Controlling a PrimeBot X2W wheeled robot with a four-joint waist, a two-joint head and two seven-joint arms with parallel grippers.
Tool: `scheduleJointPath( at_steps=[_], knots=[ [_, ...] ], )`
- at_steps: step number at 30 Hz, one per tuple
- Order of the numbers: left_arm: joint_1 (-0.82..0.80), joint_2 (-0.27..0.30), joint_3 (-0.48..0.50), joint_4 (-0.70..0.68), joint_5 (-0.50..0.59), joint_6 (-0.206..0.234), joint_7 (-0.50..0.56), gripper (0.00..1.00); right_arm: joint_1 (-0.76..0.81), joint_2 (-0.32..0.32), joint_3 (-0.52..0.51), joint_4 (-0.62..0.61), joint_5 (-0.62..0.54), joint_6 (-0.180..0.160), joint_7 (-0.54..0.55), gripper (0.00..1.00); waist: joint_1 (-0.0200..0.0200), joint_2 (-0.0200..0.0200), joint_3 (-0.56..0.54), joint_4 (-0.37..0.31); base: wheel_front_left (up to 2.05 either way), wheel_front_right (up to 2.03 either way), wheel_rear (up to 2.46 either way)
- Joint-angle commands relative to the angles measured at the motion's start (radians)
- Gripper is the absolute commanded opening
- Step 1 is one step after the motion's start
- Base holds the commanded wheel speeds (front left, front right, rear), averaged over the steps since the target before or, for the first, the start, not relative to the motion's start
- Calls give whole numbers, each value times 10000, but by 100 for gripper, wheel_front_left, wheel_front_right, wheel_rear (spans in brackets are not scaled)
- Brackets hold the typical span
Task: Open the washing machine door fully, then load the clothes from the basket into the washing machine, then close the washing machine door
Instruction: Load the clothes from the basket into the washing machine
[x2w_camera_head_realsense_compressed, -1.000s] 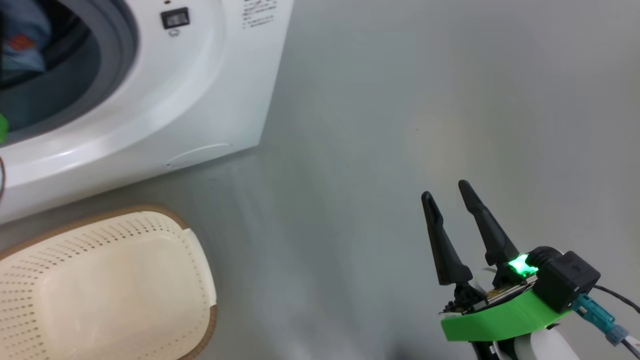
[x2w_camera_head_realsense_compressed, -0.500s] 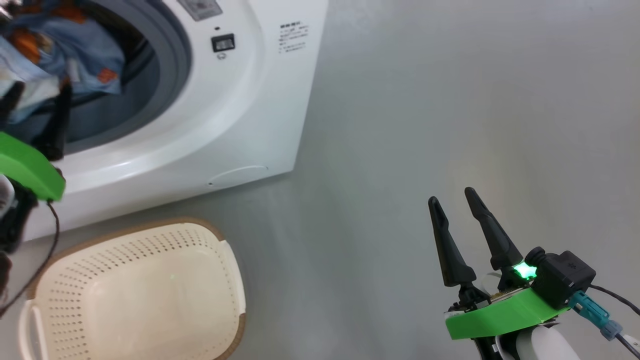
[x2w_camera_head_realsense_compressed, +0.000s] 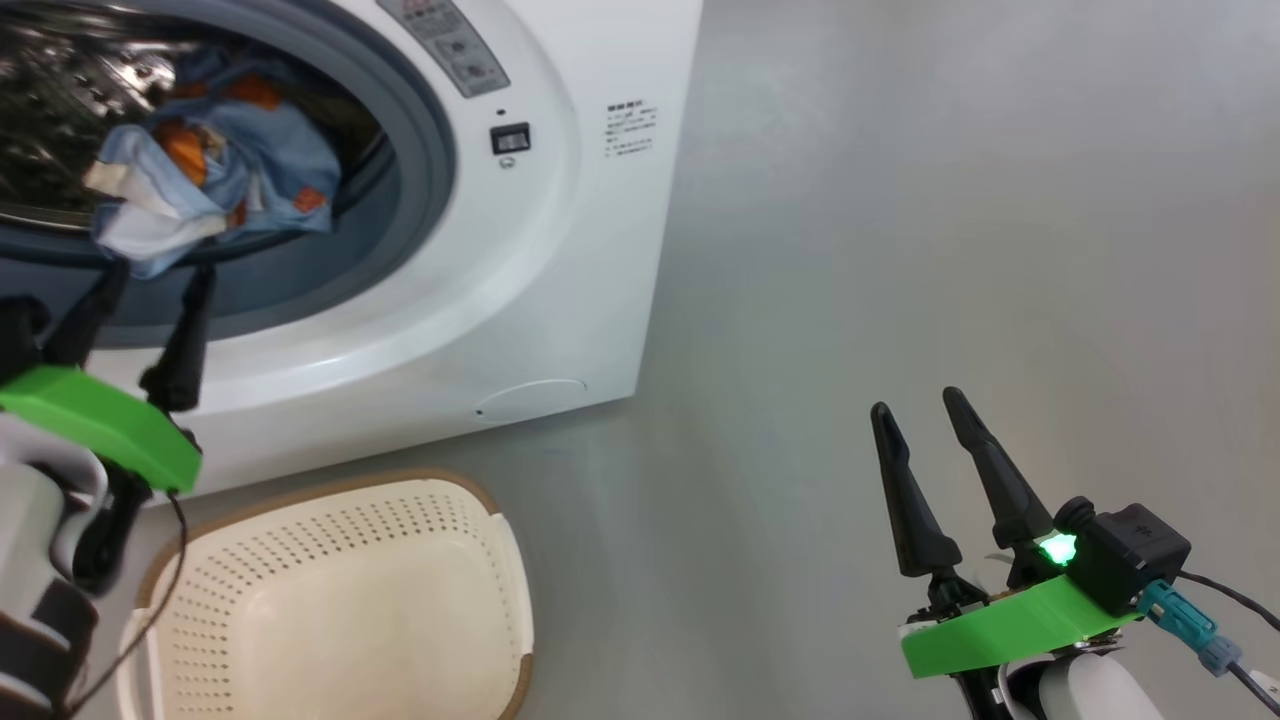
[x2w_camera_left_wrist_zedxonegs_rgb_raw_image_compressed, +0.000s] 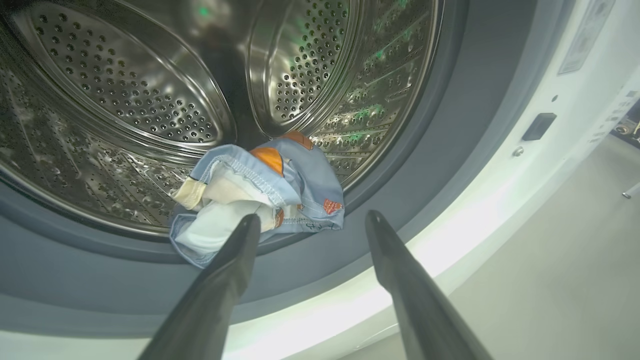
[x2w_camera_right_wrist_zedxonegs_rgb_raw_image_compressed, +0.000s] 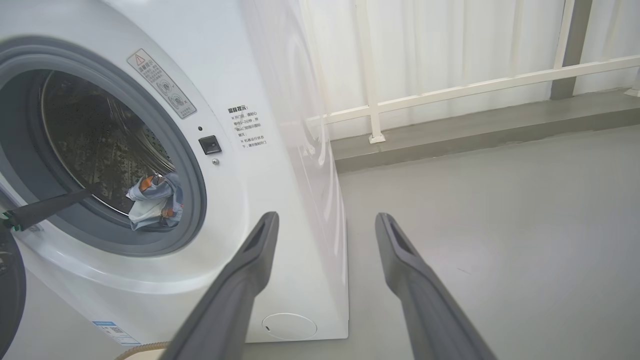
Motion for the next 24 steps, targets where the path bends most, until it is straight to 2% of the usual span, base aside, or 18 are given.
scheduleJointPath(
  at_steps=[1,5,12,20,24],
  knots=[
    [67,461,441,-261,-82,22,-114,100,-102,-95,122,-193,-106,54,-78,100,1,0,-222,201,0,0,0],
    [868,569,1339,-1254,115,186,-130,100,-46,-95,25,-123,-142,54,-78,100,1,0,-409,456,0,0,0],
    [2651,568,2957,-2955,669,208,-133,100,-56,-95,-76,-16,-258,54,-78,100,1,0,-657,997,0,0,0],
    [4619,280,4560,-4546,1302,139,-134,100,-137,-95,-270,144,-439,54,-78,100,1,0,-994,1495,0,0,0],
    [5487,26,5047,-5185,1681,101,-135,100,-149,-95,-295,218,-491,54,-78,100,1,0,-1168,1656,0,0,0]
  ],
)
